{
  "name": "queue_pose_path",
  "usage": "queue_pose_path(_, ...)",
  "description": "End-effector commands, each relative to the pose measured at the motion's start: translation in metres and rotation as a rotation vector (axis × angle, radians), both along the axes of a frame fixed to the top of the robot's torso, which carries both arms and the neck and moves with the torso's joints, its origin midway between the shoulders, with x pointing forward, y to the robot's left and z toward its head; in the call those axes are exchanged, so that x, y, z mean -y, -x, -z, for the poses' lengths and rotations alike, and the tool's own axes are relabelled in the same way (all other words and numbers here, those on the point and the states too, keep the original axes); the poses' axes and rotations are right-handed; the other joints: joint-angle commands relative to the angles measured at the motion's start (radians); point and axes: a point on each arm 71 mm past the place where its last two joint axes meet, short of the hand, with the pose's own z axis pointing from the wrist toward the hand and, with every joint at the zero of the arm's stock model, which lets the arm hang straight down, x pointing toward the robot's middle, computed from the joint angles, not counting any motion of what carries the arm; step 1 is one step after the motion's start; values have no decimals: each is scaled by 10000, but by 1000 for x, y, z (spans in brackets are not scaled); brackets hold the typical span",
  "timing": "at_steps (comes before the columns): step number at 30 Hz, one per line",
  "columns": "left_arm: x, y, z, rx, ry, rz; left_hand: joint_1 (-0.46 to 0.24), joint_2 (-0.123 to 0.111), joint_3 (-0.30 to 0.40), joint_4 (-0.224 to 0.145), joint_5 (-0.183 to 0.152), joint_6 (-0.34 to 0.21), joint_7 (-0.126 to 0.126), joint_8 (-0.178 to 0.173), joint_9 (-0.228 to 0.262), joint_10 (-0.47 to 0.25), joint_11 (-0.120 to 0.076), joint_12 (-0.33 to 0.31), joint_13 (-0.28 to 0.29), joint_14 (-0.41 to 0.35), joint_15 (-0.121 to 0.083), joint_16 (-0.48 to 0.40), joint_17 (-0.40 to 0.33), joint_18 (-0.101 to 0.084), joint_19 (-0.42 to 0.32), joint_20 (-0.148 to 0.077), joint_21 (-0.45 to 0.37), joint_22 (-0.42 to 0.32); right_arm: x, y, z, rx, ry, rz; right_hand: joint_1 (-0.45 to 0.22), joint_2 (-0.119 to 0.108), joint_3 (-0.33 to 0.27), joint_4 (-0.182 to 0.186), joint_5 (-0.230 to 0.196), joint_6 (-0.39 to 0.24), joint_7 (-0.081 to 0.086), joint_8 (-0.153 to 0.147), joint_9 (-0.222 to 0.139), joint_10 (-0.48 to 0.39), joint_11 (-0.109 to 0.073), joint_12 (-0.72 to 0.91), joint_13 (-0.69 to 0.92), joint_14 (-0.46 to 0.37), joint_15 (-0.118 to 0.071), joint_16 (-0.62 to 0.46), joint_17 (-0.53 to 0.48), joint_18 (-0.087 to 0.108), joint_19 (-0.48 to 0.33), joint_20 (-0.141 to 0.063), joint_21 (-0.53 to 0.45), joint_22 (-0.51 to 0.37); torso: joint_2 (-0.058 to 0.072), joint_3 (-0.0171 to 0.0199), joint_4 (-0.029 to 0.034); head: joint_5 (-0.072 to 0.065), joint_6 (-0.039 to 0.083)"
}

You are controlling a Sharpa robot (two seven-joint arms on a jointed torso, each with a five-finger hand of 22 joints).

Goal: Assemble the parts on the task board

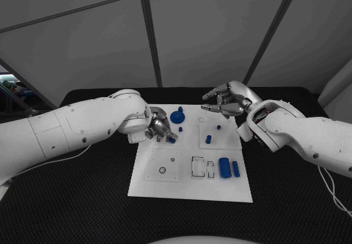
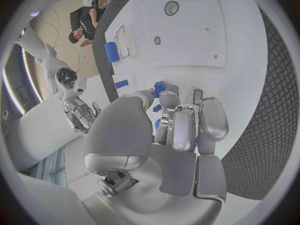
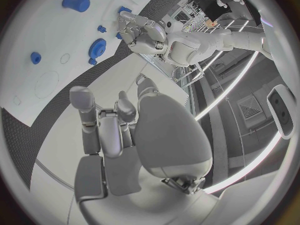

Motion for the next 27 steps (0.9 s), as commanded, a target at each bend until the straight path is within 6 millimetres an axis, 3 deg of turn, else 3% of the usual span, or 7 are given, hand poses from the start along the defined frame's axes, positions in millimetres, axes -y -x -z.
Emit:
queue_pose_path(1, 0, 1, -1, -93, 434, -128, -151, 19, 1469, -1379, -52, -16, -33, 96, 583, 53, 22, -61, -14, 355, 3, -20, 11, -384, -6, 5, 30, 18, -1, 0, -1, 27, 25, -105, -74, 65, -50, 5, 42, 54, -39, 61, -11, -71, -20, -63, -9, 375, -65, -42, -11, 175, -53, -8, -55, -11, -3, 5, 1, 4, 2)
queue_pose_path(11, -9, 4, -5, 190, 753, -506, -341, -83, 1865, -1612, -60, -15, -37, 155, 680, 110, 16, -13, 20, 360, -1, -15, 22, -398, 41, 5, 64, 105, 0, -1, 0, 7, 46, -93, -71, 73, -47, 5, 48, 52, -40, 64, -12, -79, -21, -78, -27, 375, -67, -49, -17, 175, -51, -9, -61, -16, -11, 5, 23, 29, 18)
queue_pose_path(27, -13, 4, -10, 1695, -149, -390, -575, -259, 2417, -1936, -56, 13, -69, 296, 845, 274, -21, 159, 148, 368, -32, -3, 42, -458, 248, -21, 241, 432, 2, -1, 0, 13, 61, -65, -77, 82, -47, 11, 51, 49, -39, 67, -13, -72, -21, -71, -21, 378, -68, -48, -12, 177, -53, -11, -70, -27, 8, 7, -7, 117, 1)
